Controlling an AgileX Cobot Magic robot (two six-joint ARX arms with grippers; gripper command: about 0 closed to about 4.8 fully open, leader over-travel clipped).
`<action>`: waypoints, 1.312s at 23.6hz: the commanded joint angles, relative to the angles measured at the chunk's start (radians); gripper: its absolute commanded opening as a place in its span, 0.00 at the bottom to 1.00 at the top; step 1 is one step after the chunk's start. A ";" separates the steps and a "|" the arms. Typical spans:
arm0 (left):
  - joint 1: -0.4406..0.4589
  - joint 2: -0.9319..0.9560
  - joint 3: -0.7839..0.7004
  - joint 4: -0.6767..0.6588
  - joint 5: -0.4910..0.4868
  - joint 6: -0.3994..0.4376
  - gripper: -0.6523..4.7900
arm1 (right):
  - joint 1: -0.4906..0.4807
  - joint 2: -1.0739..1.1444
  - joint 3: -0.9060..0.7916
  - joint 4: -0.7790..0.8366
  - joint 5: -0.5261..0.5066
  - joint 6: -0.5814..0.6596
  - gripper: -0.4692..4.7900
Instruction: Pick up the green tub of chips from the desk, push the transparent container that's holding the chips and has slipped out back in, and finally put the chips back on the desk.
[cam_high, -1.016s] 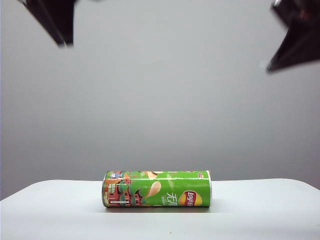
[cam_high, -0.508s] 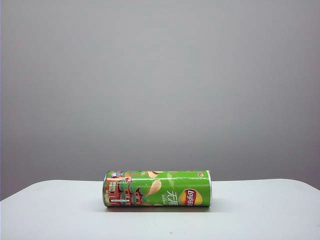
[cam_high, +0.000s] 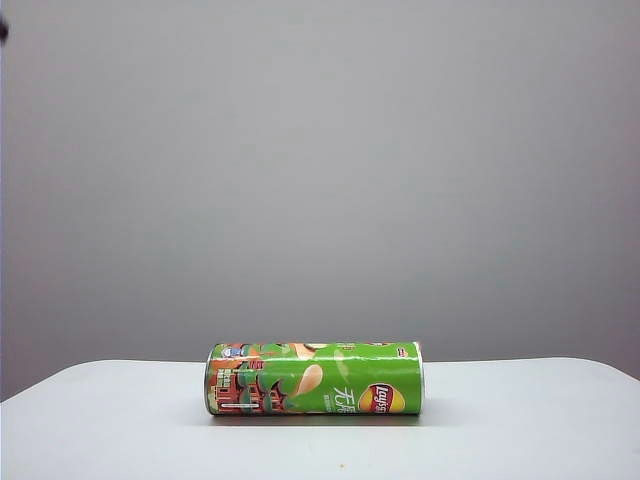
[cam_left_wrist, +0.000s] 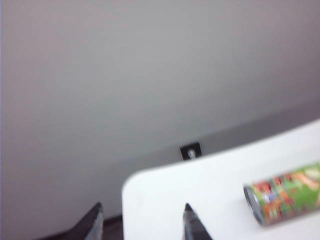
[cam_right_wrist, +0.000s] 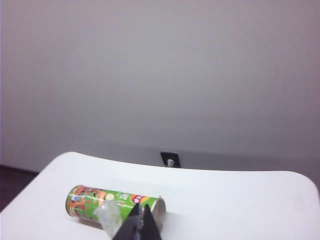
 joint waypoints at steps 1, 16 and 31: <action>0.000 -0.063 -0.087 0.092 0.072 -0.048 0.49 | 0.002 -0.090 -0.087 0.096 0.003 0.081 0.08; 0.001 -0.477 -0.410 0.217 0.114 -0.211 0.50 | 0.005 -0.254 -0.348 0.183 0.131 0.143 0.08; 0.143 -0.477 -0.498 0.224 0.243 -0.264 0.43 | 0.006 -0.254 -0.435 0.150 0.263 0.121 0.08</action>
